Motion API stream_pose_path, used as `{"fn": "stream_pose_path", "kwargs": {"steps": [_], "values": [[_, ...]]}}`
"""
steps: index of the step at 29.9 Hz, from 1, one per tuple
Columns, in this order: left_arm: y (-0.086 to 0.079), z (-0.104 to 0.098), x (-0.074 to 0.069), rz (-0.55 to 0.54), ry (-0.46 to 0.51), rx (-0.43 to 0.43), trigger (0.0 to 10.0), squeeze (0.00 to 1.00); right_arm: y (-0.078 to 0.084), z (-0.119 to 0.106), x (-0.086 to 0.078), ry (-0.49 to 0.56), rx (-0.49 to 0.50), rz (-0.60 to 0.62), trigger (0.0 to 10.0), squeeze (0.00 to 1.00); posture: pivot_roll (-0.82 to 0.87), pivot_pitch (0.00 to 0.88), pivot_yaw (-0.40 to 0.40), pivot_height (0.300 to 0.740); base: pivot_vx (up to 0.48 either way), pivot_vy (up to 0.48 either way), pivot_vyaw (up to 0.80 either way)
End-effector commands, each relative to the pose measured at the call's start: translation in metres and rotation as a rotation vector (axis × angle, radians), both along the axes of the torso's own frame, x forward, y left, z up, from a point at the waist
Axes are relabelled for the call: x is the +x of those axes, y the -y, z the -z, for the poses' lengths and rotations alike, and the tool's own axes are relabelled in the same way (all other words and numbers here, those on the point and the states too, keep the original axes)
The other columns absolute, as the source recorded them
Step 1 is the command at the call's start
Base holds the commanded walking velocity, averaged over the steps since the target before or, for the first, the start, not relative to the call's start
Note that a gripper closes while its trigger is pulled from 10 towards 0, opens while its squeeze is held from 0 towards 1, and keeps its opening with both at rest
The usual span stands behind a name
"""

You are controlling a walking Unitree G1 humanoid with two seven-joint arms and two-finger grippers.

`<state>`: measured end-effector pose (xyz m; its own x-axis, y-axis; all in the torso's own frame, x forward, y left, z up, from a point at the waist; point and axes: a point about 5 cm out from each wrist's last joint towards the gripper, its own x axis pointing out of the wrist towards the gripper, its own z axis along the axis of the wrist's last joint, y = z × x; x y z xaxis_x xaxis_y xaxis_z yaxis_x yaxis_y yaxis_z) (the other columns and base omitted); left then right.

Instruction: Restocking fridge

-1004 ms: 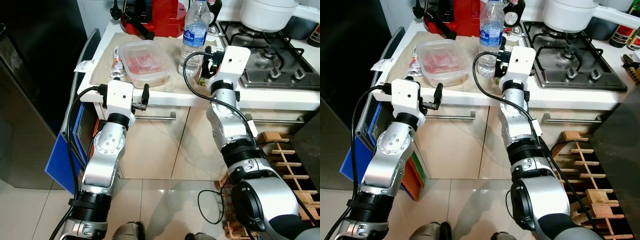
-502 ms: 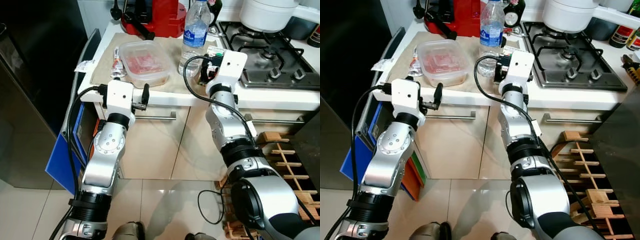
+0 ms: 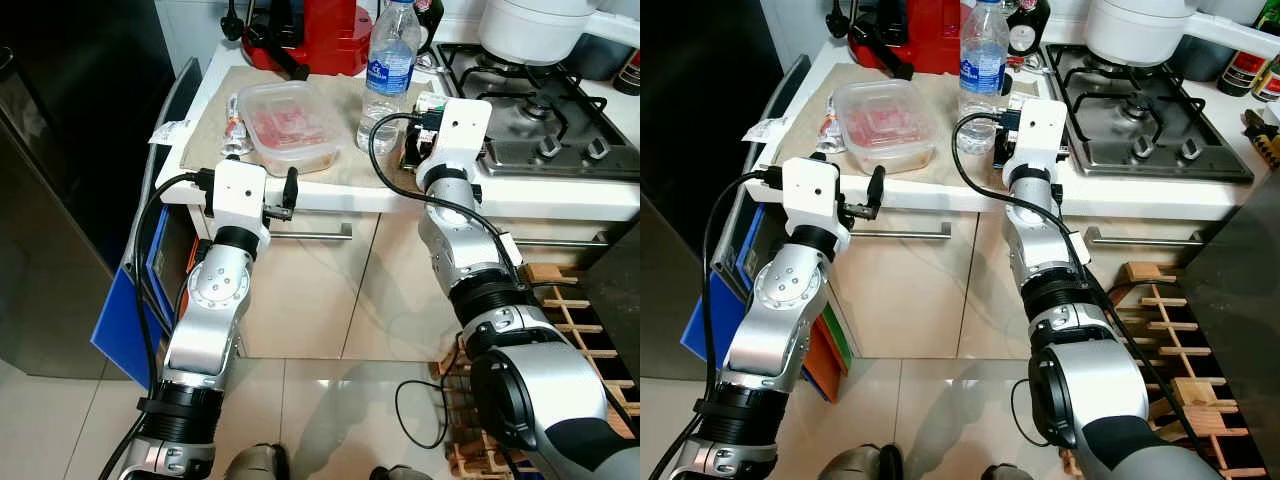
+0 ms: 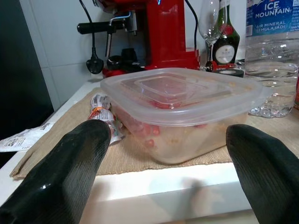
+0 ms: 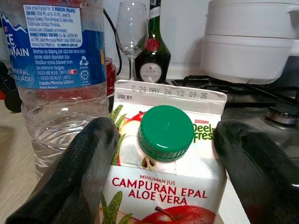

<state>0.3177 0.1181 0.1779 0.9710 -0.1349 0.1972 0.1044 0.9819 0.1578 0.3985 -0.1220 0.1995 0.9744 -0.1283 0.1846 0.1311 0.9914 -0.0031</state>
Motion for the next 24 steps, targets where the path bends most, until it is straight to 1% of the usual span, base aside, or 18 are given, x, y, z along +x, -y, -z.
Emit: {"fn": "stream_pose_path", "kwargs": {"steps": [1, 10, 14, 24], "values": [[0.001, -0.004, 0.003, -0.006, 0.009, -0.004, 10.0, 0.00, 0.003, 0.002, 0.002, -0.038, -0.001, 0.002, 0.0, 0.00, 0.11, 0.074, -0.023, 0.740, 0.000, 0.000, 0.00], [0.000, -0.004, 0.004, -0.008, 0.011, -0.002, 10.0, 0.00, -0.001, 0.003, 0.001, -0.028, 0.001, -0.029, 0.0, 0.00, 0.11, 0.074, -0.021, 0.740, 0.000, 0.000, 0.00], [0.001, -0.005, 0.004, -0.006, 0.013, -0.001, 10.0, 0.00, -0.002, 0.012, 0.000, -0.074, 0.010, -0.043, 0.0, 0.00, 0.11, 0.075, -0.022, 0.740, 0.000, 0.000, 0.00], [0.001, -0.004, 0.003, -0.003, 0.007, 0.003, 10.0, 0.00, -0.003, 0.012, -0.003, -0.051, 0.010, -0.062, 0.0, 0.00, 0.10, 0.085, -0.015, 0.740, 0.000, 0.000, 0.00]]}}
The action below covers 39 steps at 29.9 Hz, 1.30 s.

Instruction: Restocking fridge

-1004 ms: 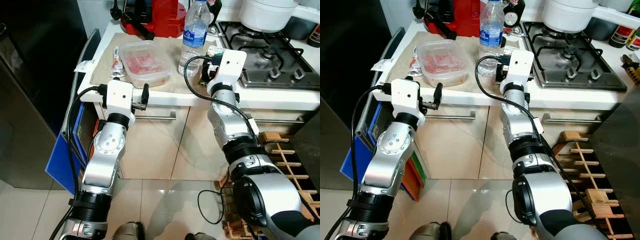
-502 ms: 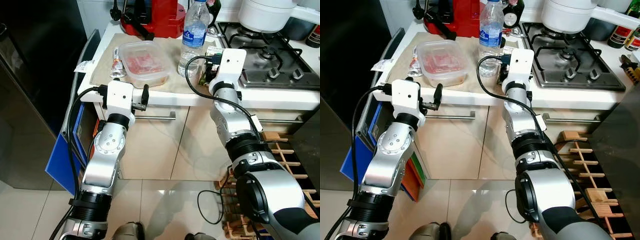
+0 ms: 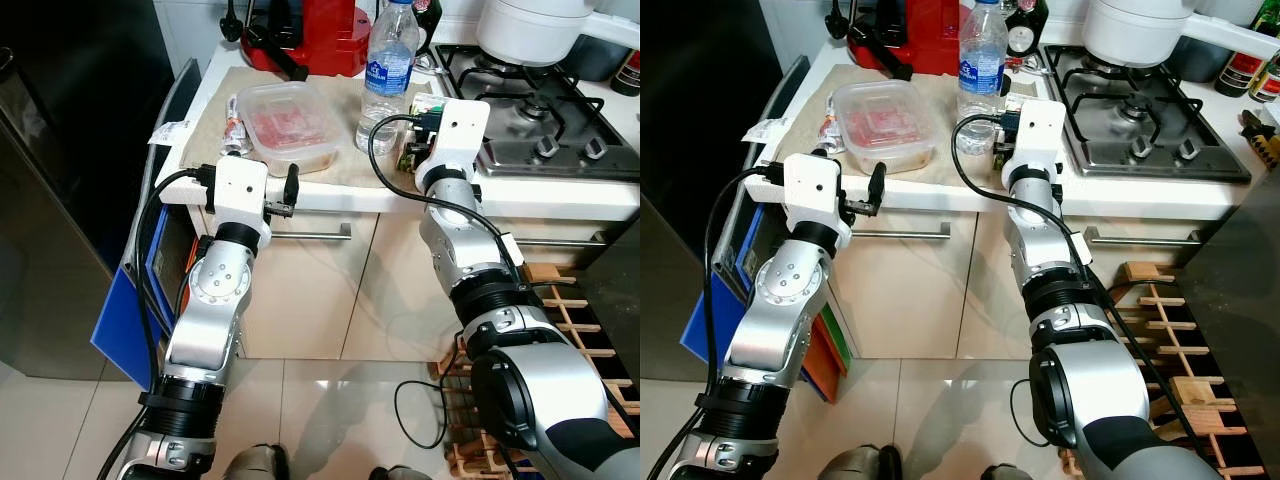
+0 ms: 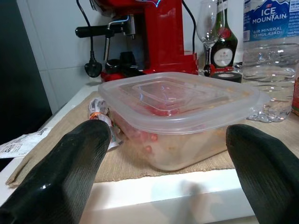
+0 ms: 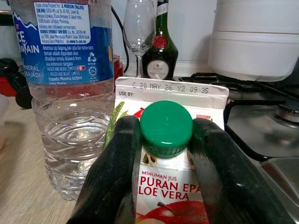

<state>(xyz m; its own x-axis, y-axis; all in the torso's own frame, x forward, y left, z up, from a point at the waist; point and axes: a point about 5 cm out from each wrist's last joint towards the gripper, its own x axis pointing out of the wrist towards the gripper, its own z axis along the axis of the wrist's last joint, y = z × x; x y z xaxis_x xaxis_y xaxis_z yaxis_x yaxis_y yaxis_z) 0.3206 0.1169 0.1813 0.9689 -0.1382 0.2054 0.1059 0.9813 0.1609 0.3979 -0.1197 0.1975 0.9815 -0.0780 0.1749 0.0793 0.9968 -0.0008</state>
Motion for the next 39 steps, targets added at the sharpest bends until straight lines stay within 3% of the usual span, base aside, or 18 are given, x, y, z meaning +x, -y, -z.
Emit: {"fn": "stream_pose_path", "kwargs": {"steps": [1, 5, 8, 9, 11, 20, 25, 29, 32, 33, 34, 36, 39], "values": [[0.000, 0.000, 0.001, -0.006, -0.001, 0.000, 10.0, 0.00, 0.000, 0.010, -0.002, -0.041, 0.006, -0.010, 0.0, 0.00, 0.10, 0.085, -0.015, 0.740, 0.000, 0.000, 0.00], [0.000, -0.001, 0.002, -0.006, 0.000, 0.000, 10.0, 0.00, 0.000, 0.001, -0.002, 0.017, -0.006, -0.014, 0.0, 0.00, 0.10, 0.083, -0.013, 0.740, 0.000, 0.000, 0.00], [0.000, -0.002, 0.002, -0.004, 0.003, 0.000, 10.0, 0.00, 0.001, -0.021, -0.005, 0.146, -0.038, -0.023, 0.0, 0.00, 0.10, 0.079, -0.012, 0.740, 0.000, 0.000, 0.00], [0.000, -0.002, 0.002, -0.004, 0.003, 0.000, 10.0, 0.00, 0.001, -0.021, -0.005, 0.146, -0.038, -0.023, 0.0, 0.00, 0.10, 0.079, -0.012, 0.740, 0.000, 0.000, 0.00], [0.000, -0.002, 0.003, -0.002, 0.004, 0.001, 10.0, 0.00, 0.010, -0.036, -0.007, 0.235, -0.057, -0.006, 0.0, 0.00, 0.10, 0.073, -0.011, 0.740, 0.000, 0.000, 0.00], [0.005, 0.000, 0.002, 0.035, 0.005, 0.056, 10.0, 0.00, 0.027, -0.045, -0.021, 0.344, -0.127, 0.040, 0.0, 0.00, 0.10, 0.060, -0.015, 0.740, 0.000, 0.000, 0.00], [0.007, 0.004, -0.003, 0.048, 0.000, 0.065, 10.0, 0.00, 0.040, -0.033, -0.051, 0.396, -0.195, 0.113, 0.0, 0.00, 0.09, 0.055, -0.017, 0.740, 0.000, 0.000, 0.00], [0.007, 0.005, -0.005, 0.053, -0.004, 0.062, 10.0, 0.00, 0.043, -0.024, -0.064, 0.391, -0.197, 0.134, 0.0, 0.00, 0.09, 0.052, -0.016, 0.740, 0.000, 0.000, 0.00], [0.005, 0.006, -0.008, 0.060, -0.006, 0.065, 10.0, 0.00, 0.044, -0.004, -0.092, 0.353, -0.183, 0.129, 0.0, 0.00, 0.08, 0.041, -0.013, 0.740, 0.000, 0.000, 0.00], [0.005, 0.006, -0.008, 0.060, -0.006, 0.065, 10.0, 0.00, 0.044, -0.004, -0.092, 0.353, -0.183, 0.129, 0.0, 0.00, 0.08, 0.041, -0.013, 0.740, 0.000, 0.000, 0.00], [0.004, 0.007, -0.010, 0.064, -0.008, 0.066, 10.0, 0.00, 0.045, 0.004, -0.104, 0.326, -0.197, 0.123, 0.0, 0.00, 0.08, 0.038, -0.010, 0.740, 0.000, 0.000, 0.00], [0.004, 0.007, -0.011, 0.065, -0.009, 0.067, 10.0, 0.00, 0.046, 0.007, -0.108, 0.316, -0.203, 0.121, 0.0, 0.00, 0.08, 0.038, -0.010, 0.740, 0.000, 0.000, 0.00], [0.000, 0.006, -0.018, 0.090, 0.004, 0.084, 10.0, 0.00, 0.048, 0.013, -0.128, 0.281, -0.225, 0.112, 0.0, 0.00, 0.07, 0.033, -0.003, 0.740, 0.000, 0.000, 0.00]]}}
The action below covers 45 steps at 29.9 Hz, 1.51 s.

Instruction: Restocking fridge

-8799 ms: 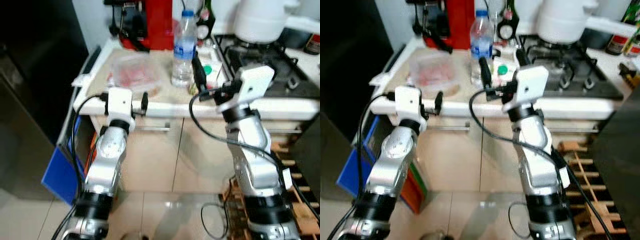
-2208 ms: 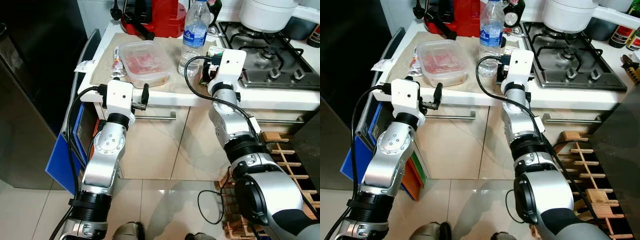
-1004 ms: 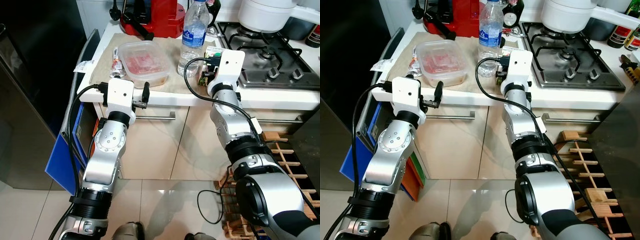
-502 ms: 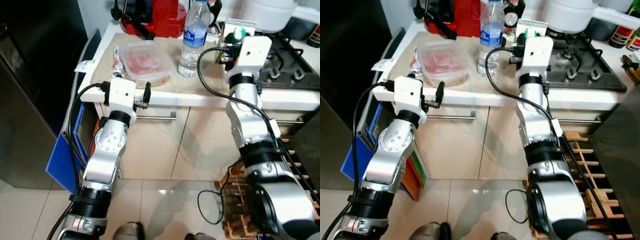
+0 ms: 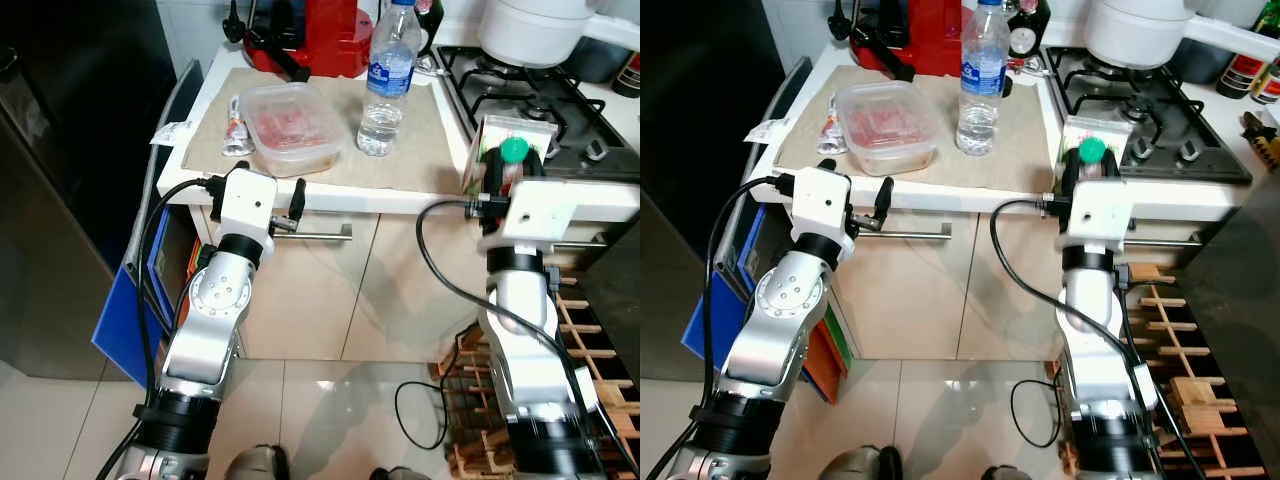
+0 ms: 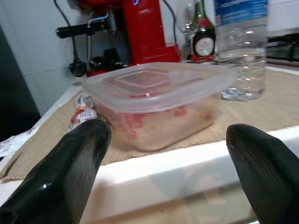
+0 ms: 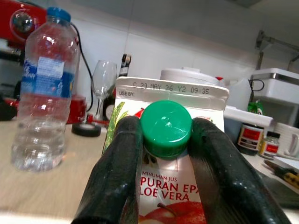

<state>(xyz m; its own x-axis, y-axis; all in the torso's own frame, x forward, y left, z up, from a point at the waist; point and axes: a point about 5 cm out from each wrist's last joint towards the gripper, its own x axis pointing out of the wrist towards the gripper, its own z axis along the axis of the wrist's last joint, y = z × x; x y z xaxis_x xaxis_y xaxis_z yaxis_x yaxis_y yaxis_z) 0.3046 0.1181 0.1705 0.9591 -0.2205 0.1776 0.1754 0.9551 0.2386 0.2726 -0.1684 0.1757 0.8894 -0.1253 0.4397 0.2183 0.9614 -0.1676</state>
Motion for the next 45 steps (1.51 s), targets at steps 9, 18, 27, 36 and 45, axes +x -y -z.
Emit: {"fn": "stream_pose_path", "kwargs": {"steps": [9, 18, 27, 36, 45], "values": [[-0.011, 0.013, -0.023, 0.033, -0.064, -0.001, 10.0, 0.00, 0.005, 0.024, -0.043, -0.186, -0.014, -0.034, 0.0, 0.00, 0.06, 0.015, -0.001, 0.740, 0.000, 0.000, 0.00], [-0.009, 0.016, -0.022, 0.012, -0.094, -0.041, 10.0, 0.00, 0.000, 0.030, -0.038, -0.261, 0.056, -0.113, 0.0, 0.00, 0.06, 0.005, -0.013, 0.740, 0.000, 0.000, 0.00], [-0.008, 0.010, -0.016, 0.011, -0.081, -0.055, 10.0, 0.00, -0.005, 0.031, -0.025, -0.267, 0.053, -0.139, 0.0, 0.00, 0.07, 0.009, -0.006, 0.740, 0.000, 0.000, 0.00], [-0.006, 0.008, -0.013, 0.012, -0.072, -0.049, 10.0, 0.00, -0.004, 0.032, -0.011, -0.267, 0.043, -0.138, 0.0, 0.00, 0.06, 0.014, 0.000, 0.740, 0.000, 0.000, 0.00], [-0.003, 0.007, -0.012, 0.016, -0.064, -0.049, 10.0, 0.00, -0.005, 0.032, -0.006, -0.260, 0.045, -0.144, 0.0, 0.00, 0.06, 0.015, 0.000, 0.740, 0.000, 0.000, 0.00]]}}
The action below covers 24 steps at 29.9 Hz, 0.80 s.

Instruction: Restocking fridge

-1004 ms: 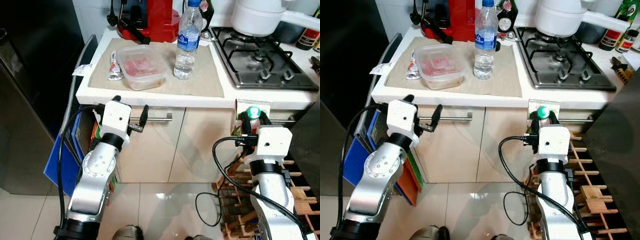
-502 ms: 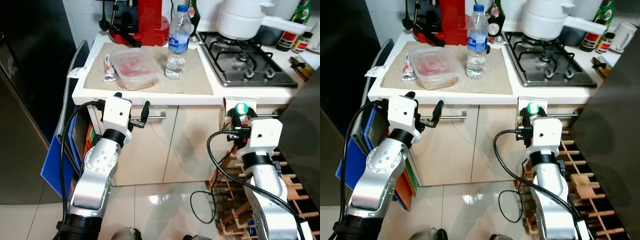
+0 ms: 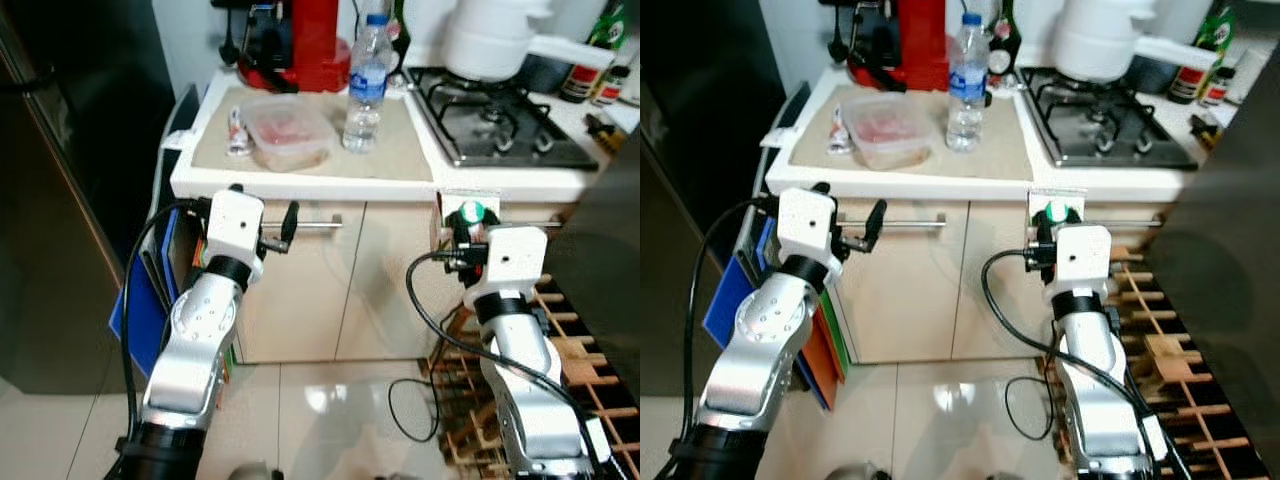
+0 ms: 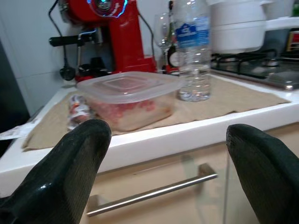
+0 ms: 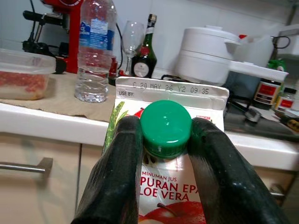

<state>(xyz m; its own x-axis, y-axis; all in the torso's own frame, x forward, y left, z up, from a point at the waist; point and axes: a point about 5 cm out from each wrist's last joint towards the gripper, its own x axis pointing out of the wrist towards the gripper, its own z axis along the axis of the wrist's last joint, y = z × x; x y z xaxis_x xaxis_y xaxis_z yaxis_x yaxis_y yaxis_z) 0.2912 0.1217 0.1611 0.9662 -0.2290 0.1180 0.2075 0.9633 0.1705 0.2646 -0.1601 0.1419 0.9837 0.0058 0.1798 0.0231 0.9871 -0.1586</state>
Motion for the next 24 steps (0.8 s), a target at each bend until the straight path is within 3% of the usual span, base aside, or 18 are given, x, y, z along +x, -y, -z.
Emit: {"fn": "stream_pose_path", "kwargs": {"steps": [1, 24], "values": [[0.0005, -0.0025, 0.0014, -0.002, 0.013, 0.007, 10.0, 0.00, 0.0034, -0.0017, 0.0018, 0.012, 0.002, 0.010, 0.0, 0.00, 0.06, 0.016, 0.000, 0.740, 0.000, 0.000, 0.00], [0.0060, -0.0028, 0.0017, -0.002, 0.026, 0.002, 10.0, 0.00, 0.0019, -0.0006, 0.0105, 0.010, -0.005, -0.016, 0.0, 0.00, 0.06, 0.021, -0.005, 0.740, 0.000, 0.000, 0.00]]}}
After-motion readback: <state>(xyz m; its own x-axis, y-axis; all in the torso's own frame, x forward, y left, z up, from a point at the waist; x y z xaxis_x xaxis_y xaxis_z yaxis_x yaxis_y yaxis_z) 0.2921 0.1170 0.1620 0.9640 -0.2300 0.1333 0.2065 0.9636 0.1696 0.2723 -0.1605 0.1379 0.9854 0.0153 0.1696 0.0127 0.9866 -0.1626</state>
